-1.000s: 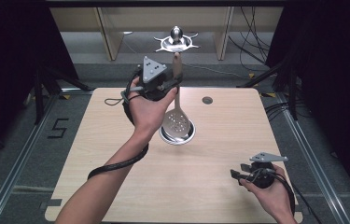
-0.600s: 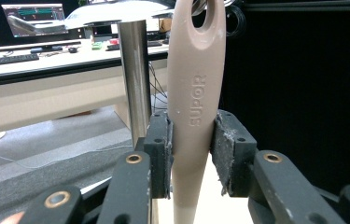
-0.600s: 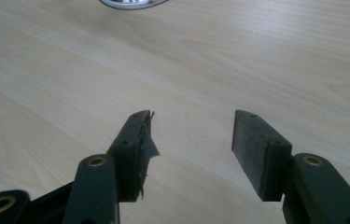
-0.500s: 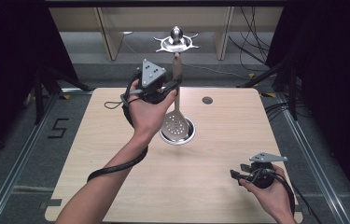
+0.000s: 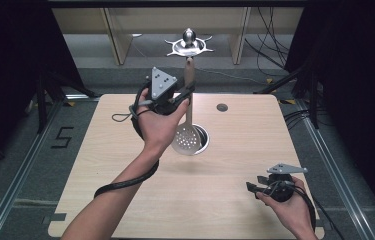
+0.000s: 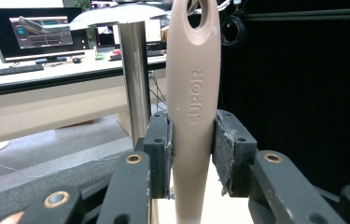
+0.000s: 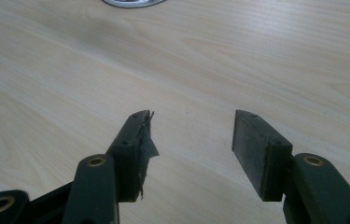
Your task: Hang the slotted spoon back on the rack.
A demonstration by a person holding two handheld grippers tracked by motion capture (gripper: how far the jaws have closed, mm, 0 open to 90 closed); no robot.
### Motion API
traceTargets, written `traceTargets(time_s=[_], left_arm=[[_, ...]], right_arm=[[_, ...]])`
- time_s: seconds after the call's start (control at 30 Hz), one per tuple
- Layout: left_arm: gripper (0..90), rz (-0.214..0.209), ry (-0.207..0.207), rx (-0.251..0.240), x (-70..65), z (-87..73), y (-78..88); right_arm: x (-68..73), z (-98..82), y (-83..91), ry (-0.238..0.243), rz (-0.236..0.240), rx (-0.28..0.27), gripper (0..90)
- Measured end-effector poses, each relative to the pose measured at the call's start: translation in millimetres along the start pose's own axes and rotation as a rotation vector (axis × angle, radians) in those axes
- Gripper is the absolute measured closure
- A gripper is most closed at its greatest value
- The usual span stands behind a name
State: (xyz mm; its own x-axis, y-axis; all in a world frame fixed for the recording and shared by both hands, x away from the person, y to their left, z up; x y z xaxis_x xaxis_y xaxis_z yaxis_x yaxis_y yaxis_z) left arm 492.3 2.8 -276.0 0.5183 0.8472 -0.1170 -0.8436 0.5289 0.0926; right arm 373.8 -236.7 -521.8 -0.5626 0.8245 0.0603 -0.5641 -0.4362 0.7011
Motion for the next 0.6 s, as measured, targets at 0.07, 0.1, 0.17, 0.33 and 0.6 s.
traceTargets(time_s=[0.07,0.1,0.17,0.33,0.6], left_arm=[[67.9,0.0,0.0,-0.003,-0.3,-0.2,0.3],[67.9,0.0,0.0,-0.006,-0.6,-0.4,0.6],[67.9,0.005,-0.006,-0.014,-1.3,-0.8,1.9],[67.9,0.005,-0.006,-0.015,-3.2,-1.1,4.1],[68.3,0.051,0.007,-0.007,-6.2,9.9,5.2]], right_arm=[[0.7,1.0,-1.3,-0.006,0.005,-0.016,47.6],[0.0,0.0,-0.1,-0.001,0.001,-0.002,47.6],[1.1,0.6,-1.1,-0.01,0.006,-0.012,47.6],[4.8,-0.6,0.4,-0.046,0.022,0.013,47.5],[2.9,-0.1,0.6,-0.025,0.014,0.008,47.5]])
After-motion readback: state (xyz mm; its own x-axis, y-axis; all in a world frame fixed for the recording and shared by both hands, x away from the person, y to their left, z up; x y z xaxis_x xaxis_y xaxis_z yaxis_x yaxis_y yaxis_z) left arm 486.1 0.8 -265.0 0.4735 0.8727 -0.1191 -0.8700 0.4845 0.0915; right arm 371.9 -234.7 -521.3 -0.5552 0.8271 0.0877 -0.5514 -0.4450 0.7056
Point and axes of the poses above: each handheld gripper's, and its own axes: y roughly backward along the jaws, z roughly out of its top, x roughly to its left, the point moved 9 cm from there along -y, roughly forward along the jaws, and after that the axes turned 7 degrees about y, right-handed, at the moved point
